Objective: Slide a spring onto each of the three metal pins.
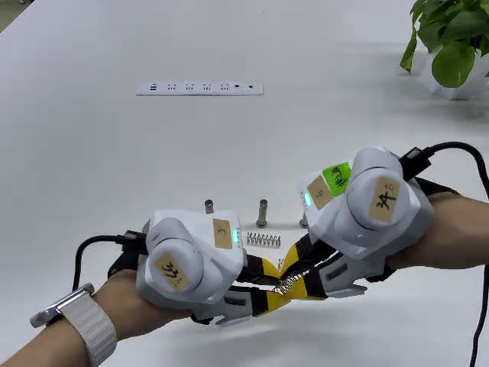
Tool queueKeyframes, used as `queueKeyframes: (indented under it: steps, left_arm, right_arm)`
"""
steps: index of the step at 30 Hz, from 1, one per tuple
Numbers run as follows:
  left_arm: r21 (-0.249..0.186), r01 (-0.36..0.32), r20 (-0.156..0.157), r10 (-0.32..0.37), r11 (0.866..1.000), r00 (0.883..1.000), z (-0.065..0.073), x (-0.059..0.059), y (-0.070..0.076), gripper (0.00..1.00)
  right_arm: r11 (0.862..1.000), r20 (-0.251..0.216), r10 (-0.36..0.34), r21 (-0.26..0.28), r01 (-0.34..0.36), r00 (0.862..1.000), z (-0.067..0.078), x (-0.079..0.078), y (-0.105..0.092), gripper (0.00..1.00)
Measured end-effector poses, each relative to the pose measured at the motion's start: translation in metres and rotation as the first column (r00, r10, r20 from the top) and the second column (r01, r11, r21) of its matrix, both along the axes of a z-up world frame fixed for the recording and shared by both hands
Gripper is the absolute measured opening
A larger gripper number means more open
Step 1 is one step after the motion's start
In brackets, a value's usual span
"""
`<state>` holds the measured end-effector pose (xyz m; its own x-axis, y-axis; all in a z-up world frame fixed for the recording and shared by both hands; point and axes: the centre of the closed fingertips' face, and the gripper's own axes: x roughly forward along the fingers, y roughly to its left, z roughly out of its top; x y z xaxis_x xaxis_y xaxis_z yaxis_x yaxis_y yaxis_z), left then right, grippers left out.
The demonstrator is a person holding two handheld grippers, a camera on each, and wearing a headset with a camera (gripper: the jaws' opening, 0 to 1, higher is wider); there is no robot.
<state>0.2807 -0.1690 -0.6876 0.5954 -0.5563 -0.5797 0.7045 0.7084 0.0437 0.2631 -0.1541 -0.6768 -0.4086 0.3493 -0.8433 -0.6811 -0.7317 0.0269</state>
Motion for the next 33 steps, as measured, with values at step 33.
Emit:
queueKeyframes:
  steps: [33]
  left_arm:
    - [-0.223,-0.441,-0.047,0.442,0.869,0.896,0.001,-0.025,0.055,0.39]
  right_arm:
    - [0.999,0.019,0.043,-0.025,-0.043,0.999,0.002,0.001,0.013,0.12]
